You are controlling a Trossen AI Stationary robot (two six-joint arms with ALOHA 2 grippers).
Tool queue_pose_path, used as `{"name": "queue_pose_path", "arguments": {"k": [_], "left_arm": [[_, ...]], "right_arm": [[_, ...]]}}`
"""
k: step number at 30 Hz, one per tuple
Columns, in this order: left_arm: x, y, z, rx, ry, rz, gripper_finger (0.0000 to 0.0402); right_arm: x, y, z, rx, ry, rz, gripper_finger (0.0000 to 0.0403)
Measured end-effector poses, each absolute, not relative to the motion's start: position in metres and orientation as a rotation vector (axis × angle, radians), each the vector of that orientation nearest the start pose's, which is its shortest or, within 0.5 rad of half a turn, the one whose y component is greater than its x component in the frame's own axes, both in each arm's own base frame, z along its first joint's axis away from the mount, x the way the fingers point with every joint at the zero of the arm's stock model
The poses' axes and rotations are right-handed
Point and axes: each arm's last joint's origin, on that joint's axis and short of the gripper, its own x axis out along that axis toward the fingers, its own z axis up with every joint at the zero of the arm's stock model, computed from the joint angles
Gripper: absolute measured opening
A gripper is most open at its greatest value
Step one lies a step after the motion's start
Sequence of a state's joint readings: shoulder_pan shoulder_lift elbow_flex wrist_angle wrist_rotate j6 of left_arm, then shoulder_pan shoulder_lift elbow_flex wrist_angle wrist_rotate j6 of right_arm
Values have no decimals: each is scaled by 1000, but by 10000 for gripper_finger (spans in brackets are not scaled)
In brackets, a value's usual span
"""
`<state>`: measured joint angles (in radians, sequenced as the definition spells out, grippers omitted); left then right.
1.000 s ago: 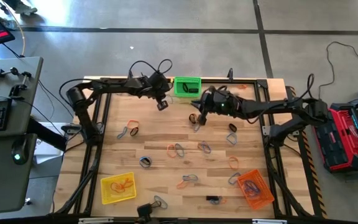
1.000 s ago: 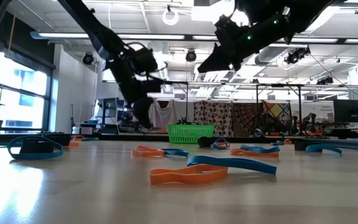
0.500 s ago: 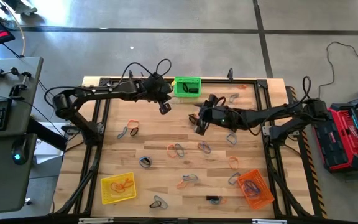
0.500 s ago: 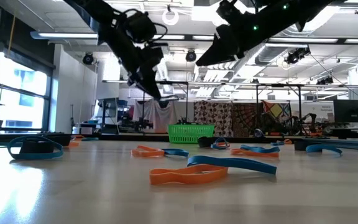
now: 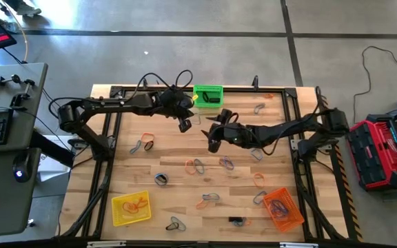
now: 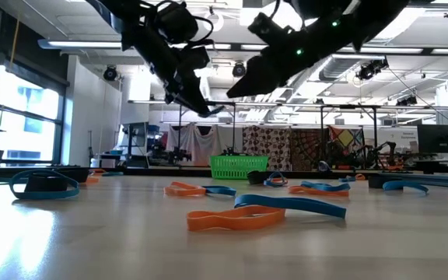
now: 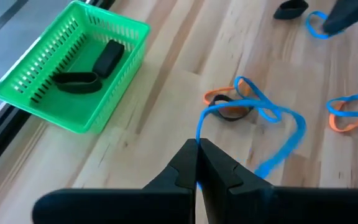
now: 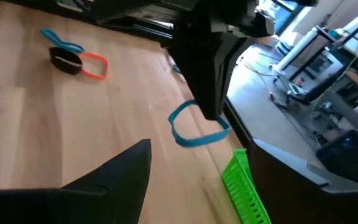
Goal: Sort rubber bands into baskets
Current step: Put the blue rubber band into the orange bin
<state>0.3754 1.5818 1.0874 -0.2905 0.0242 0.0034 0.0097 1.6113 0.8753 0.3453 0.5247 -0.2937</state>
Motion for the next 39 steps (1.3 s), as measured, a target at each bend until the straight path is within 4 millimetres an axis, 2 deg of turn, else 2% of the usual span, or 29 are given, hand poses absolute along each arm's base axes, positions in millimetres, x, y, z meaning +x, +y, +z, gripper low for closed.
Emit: {"name": "queue_pose_path", "arguments": {"k": [10,18,24,33,39], "left_arm": [[316,113,236,-144,768,302,0],[319,107,237,-135,762,282,0],[320,107,238,-137,749,269,0],[321,105,238,-102,750,250,8],[324,102,241,-39,722,236,39]], "right_arm": [[359,-18,200,-426,509,-504,254],[359,-26,195,-412,555,-545,232],[359,-26,195,-418,557,-534,172],[358,-26,195,-443,570,-528,11],[358,-26,195,-438,570,-532,14]]}}
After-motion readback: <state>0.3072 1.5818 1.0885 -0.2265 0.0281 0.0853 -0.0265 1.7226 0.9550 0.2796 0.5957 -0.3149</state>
